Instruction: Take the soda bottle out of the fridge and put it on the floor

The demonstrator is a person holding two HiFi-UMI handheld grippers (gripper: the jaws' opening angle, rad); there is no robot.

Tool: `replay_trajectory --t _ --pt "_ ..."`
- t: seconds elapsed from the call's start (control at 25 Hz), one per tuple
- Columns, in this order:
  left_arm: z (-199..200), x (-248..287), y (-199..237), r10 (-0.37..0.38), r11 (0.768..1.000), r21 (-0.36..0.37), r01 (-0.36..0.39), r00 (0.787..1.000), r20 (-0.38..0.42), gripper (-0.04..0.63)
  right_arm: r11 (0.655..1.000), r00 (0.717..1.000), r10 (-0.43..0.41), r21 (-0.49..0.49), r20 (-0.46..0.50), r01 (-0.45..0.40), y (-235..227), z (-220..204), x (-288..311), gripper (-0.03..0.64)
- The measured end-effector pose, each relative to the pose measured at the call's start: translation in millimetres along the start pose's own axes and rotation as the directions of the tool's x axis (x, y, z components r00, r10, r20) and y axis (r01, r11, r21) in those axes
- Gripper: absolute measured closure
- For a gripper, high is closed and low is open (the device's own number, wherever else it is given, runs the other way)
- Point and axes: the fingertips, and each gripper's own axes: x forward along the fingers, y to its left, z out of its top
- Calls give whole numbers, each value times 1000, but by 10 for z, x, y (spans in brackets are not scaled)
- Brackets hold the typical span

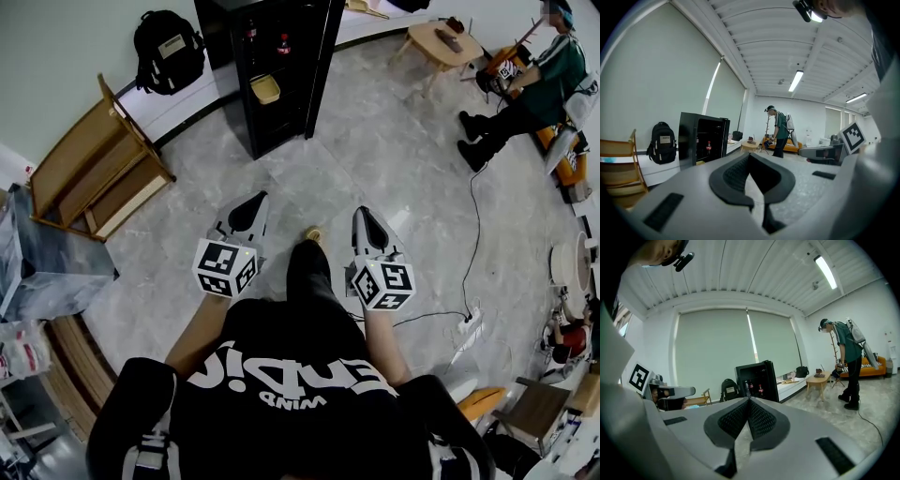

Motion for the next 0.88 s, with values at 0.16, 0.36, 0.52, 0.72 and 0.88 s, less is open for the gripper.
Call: replay_trajectory --t 0.16,0.36,0.52,0.72,0.88 --pt "136 478 169 -6 1000 -12 6 1000 17 589 1000 1000 7 -11 -3 -7 -246 149 450 595" --pt "346 1092 386 16 1000 -20 -16 1000 16 589 999 999 29 -23 -16 -29 -612 413 992 595" --pt "500 1595 534 34 999 -30 -34 999 5 589 999 998 50 -17 -29 -51 -923 603 1429 595" --pt "694 2187 714 62 997 -36 -62 998 6 589 996 996 84 -24 -39 -85 -1289 827 1969 595" --pt "796 2592 900 90 995 -39 -90 996 12 589 993 992 115 -30 -52 -117 -1509 921 2396 595"
